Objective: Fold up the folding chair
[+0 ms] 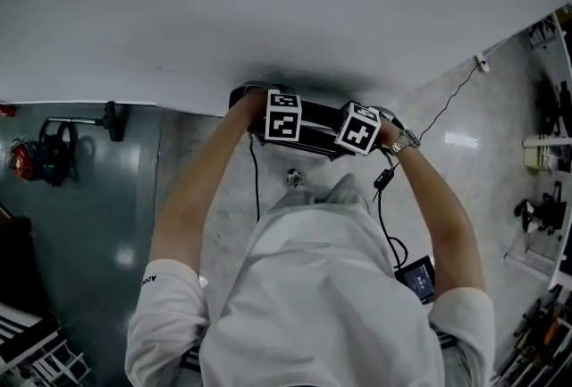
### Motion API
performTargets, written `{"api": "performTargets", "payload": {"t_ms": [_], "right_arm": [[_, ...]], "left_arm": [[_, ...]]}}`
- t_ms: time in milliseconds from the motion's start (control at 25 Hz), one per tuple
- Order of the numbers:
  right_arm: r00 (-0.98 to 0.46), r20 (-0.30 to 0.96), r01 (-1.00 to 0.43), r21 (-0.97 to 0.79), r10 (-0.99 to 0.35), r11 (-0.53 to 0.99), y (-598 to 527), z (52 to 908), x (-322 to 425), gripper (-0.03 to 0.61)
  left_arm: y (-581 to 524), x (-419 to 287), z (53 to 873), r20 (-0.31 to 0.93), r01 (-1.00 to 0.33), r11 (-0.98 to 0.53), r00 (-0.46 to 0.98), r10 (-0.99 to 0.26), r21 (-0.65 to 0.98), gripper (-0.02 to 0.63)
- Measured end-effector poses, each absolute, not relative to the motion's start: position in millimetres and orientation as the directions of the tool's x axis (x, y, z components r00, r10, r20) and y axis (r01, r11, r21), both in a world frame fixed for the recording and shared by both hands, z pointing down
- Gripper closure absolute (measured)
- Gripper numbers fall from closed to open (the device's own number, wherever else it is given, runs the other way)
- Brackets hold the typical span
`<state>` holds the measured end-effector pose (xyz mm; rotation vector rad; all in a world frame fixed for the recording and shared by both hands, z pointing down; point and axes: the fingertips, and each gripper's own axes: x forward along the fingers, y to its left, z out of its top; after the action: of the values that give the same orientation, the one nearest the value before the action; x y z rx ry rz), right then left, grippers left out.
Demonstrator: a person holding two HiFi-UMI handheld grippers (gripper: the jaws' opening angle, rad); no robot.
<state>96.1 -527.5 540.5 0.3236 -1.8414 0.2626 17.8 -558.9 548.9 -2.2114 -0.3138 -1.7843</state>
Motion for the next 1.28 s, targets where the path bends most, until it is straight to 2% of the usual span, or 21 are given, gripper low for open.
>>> {"api": "performTargets", "payload": {"t_ms": [80,120,160,240,280,480,640,920,1080,1280], "right_arm": [[-0.243,0.968,-0.331,-0.015,-0.07,0.944,-526,543,103,0.517],[-0.219,0.974,-0.325,-0.013,-0.062,0.946,-527,544,110,0.486],[-0.201,0.978,-0.332,-0.011,-0.059,0.943,-528,546,116,0.457],[-0.187,0.98,-0.368,-0.008,-0.066,0.93,-531,548,124,0.453],[-0.181,0.98,-0.382,0.012,-0.087,0.924,-533,548,127,0.431],[-0.195,0.949,-0.466,0.131,-0.246,0.875,-554,547,135,0.416],[-0.261,0.927,-0.595,0.065,-0.27,0.801,-566,536,140,0.379],[-0.287,0.916,-0.637,0.036,-0.28,0.77,-562,517,159,0.378],[-0.315,0.884,-0.716,0.017,-0.345,0.698,-574,516,172,0.377],[-0.315,0.889,-0.72,0.005,-0.333,0.694,-571,511,179,0.377]], "left_arm": [[-562,19,546,0.976,0.34,-0.933,0.212,-0.043,-0.115,0.518],[-566,20,543,0.973,0.346,-0.926,0.216,-0.082,-0.155,0.502],[-572,22,540,0.965,0.352,-0.912,0.225,-0.135,-0.209,0.475],[-584,22,534,0.937,0.341,-0.882,0.241,-0.254,-0.327,0.428],[-588,22,532,0.919,0.322,-0.868,0.248,-0.306,-0.377,0.411],[-604,27,517,0.831,0.221,-0.819,0.328,-0.449,-0.53,0.356],[-609,30,514,0.797,0.163,-0.809,0.361,-0.484,-0.565,0.356],[-612,28,501,0.796,0.136,-0.815,0.354,-0.492,-0.564,0.356],[-614,25,477,0.769,0.073,-0.817,0.393,-0.503,-0.572,0.357],[-613,27,481,0.766,0.068,-0.816,0.395,-0.506,-0.574,0.357]]}}
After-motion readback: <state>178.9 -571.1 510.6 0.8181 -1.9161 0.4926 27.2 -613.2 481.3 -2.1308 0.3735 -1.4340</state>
